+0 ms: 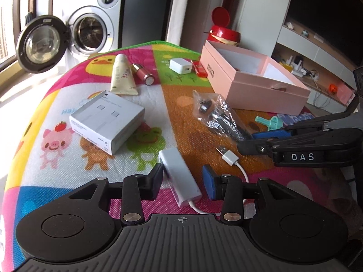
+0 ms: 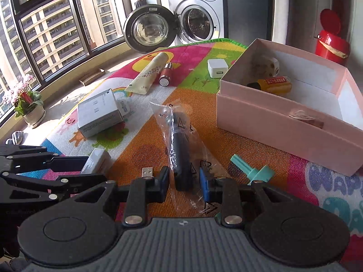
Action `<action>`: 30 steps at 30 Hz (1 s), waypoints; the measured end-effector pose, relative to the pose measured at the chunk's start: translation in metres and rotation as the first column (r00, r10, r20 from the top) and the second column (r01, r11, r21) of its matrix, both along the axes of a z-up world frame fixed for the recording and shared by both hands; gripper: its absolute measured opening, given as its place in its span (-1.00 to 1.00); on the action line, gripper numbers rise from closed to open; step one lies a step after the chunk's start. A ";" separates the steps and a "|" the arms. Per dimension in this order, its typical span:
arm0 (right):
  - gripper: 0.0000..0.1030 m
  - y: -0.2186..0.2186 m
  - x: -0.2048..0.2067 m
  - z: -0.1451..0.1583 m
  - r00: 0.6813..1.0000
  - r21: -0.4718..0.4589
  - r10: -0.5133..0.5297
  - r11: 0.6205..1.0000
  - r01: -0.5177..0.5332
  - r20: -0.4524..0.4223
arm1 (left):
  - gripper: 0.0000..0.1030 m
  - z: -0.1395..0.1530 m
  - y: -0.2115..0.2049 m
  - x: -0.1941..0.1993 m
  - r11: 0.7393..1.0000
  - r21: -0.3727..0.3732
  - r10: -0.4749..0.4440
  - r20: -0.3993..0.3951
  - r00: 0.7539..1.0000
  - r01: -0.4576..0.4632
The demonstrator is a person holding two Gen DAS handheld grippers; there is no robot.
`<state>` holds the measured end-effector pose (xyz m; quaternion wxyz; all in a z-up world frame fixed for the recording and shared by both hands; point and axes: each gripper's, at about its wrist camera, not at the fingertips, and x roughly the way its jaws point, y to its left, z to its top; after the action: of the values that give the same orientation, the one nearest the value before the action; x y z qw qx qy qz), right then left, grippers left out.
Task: Organize rigid objects
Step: 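Grasp the white USB adapter with the left gripper while the right grasps the bagged black item, then lift the USB adapter and bagged item into the pink box and release both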
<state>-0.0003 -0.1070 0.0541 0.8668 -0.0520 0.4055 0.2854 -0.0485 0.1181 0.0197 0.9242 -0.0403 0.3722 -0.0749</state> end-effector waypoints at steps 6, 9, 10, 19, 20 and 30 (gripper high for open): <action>-0.45 -0.004 -0.022 0.002 0.998 -0.023 0.021 1.000 -0.020 0.051 | -0.17 -0.004 -0.008 -0.001 0.999 0.050 0.012 0.014 1.000 -0.013; -0.42 0.000 -0.017 0.009 0.995 -0.013 0.022 1.000 -0.021 0.099 | -0.17 -0.005 -0.005 -0.002 0.999 0.014 0.050 0.019 0.999 -0.050; -0.31 0.004 -0.014 0.010 0.993 -0.012 0.025 1.000 -0.024 0.113 | -0.17 -0.005 -0.005 -0.002 0.998 0.009 0.057 0.022 0.998 -0.058; -0.11 0.036 0.030 -0.005 0.993 -0.063 0.028 0.998 -0.020 0.114 | -0.17 -0.007 -0.011 -0.005 0.997 0.065 0.026 0.043 0.999 -0.029; -0.19 0.036 0.029 -0.004 0.994 -0.067 0.037 0.997 -0.030 0.107 | -0.16 -0.007 -0.010 -0.005 0.997 0.066 0.025 0.047 0.999 -0.028; -0.60 -0.014 -0.020 0.026 0.996 -0.002 0.057 0.998 -0.057 0.070 | -0.52 -0.009 -0.011 -0.024 0.998 0.023 -0.056 0.087 0.995 0.054</action>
<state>-0.0201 -0.1210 0.0803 0.8721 -0.0737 0.3731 0.3080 -0.0724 0.1073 0.0107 0.9376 -0.0171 0.3330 -0.0981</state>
